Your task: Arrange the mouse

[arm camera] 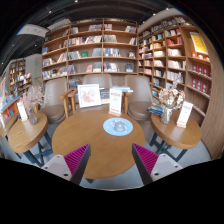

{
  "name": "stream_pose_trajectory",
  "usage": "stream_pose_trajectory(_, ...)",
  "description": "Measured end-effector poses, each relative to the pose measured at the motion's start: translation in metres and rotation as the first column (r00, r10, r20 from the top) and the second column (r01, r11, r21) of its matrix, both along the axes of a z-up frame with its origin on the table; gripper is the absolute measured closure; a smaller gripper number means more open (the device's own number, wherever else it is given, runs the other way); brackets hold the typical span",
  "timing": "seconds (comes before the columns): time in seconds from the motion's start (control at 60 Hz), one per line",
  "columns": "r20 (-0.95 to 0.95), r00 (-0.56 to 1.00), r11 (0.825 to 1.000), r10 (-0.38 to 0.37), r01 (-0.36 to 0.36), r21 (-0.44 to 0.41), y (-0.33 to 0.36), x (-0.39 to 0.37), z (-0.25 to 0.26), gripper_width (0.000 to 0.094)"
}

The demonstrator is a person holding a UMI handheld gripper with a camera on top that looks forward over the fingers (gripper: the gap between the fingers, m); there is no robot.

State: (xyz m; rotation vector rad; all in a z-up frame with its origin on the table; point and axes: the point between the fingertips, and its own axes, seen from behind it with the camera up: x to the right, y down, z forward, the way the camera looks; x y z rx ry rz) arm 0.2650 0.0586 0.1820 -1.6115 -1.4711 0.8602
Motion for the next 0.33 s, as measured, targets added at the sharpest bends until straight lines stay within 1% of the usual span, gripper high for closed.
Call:
stream_pose_trajectory(0.283,-0.028,1.0,0.999,0.006,-0.005,0.044,-0.004,0.017,0.004,0.0083)
stream_pose_trajectory(0.333,-0.03,0.999,0.999,0.016,-0.015,0.052,-0.006,0.018,0.005,0.0084)
